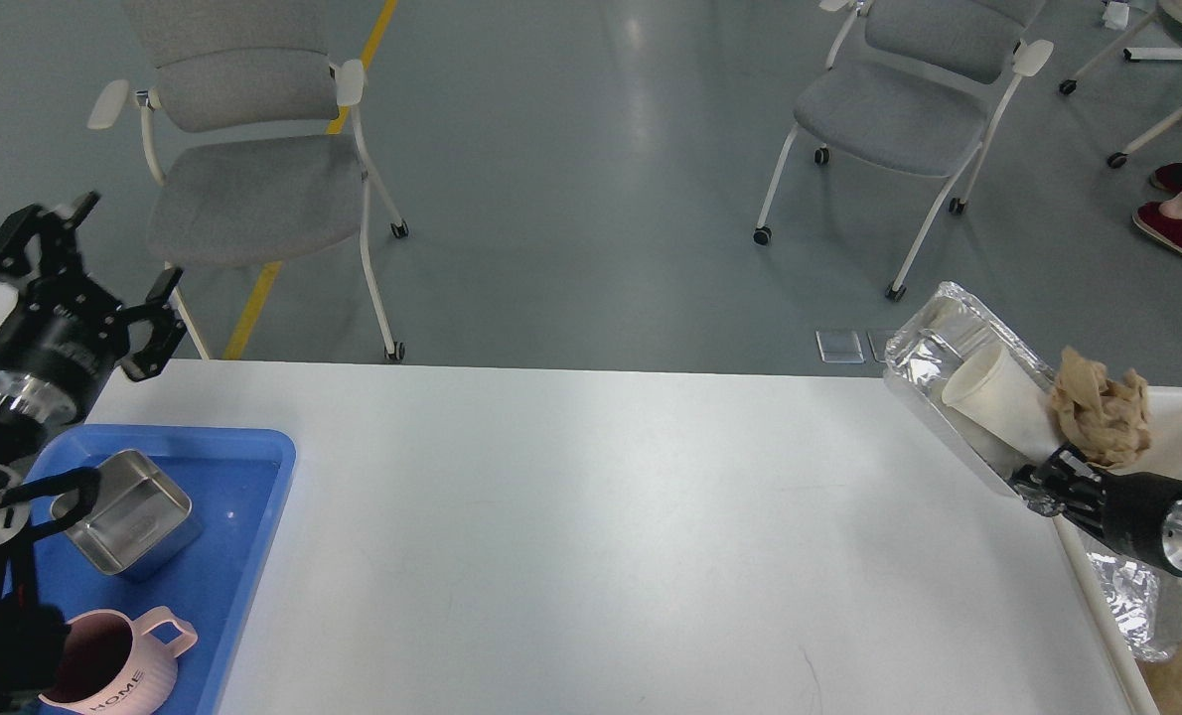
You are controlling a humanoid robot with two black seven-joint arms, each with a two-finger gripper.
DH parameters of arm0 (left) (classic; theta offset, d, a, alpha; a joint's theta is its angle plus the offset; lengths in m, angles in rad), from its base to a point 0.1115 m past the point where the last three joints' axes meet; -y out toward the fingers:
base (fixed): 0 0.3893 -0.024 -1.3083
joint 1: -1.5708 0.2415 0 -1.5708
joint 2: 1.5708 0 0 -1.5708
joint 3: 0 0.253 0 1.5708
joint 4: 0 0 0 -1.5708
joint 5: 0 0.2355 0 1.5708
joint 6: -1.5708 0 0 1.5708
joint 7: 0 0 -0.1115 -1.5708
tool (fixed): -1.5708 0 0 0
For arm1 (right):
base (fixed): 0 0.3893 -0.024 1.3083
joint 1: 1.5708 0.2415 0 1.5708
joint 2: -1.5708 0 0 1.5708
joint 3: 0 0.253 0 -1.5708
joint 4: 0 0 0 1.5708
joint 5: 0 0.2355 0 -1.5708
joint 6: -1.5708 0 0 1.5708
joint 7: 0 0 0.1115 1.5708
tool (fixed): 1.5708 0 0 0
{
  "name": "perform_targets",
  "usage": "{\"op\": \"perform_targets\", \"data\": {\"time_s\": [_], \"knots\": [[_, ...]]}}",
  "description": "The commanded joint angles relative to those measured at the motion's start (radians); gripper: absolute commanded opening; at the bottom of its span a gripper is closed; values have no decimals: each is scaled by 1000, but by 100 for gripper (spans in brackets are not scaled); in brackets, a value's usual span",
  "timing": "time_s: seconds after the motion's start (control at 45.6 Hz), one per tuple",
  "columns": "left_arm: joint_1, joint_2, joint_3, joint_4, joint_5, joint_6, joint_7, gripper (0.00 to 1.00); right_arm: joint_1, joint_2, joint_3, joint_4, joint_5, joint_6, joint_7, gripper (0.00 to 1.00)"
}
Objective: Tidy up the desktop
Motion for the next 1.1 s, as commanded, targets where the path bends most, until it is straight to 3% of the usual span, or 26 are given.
{"op": "perform_targets", "data": {"time_s": [0.0,0.219,0.373,0.395,0.461,0.527,0.614,0.658,0.834,1.075], "knots": [[87,57,-71,124,-197,0,-2,94,-66,-8,59,-59,3,-8,9,0],[115,146,-74,284,-338,-6,-2,96,-74,-6,71,-254,11,-22,11,0],[109,187,-47,348,-347,-12,20,96,-43,5,70,-492,46,-58,9,0],[106,187,-31,347,-347,-12,20,96,-38,5,70,-506,58,-62,8,6],[98,189,30,348,-346,-12,20,96,-32,15,70,-529,109,-81,8,45],[83,189,99,347,-344,-12,15,96,-31,18,71,-530,166,-112,8,76],[37,192,162,348,-338,-11,12,96,-32,17,70,-532,256,-115,8,87],[15,193,182,348,-335,-9,10,96,-32,15,64,-535,302,-120,8,100],[-58,189,266,359,-323,-4,9,96,-29,15,56,-564,387,-121,6,100],[-209,169,550,445,-280,-11,1,97,6,23,64,-569,578,-121,7,100]]}}
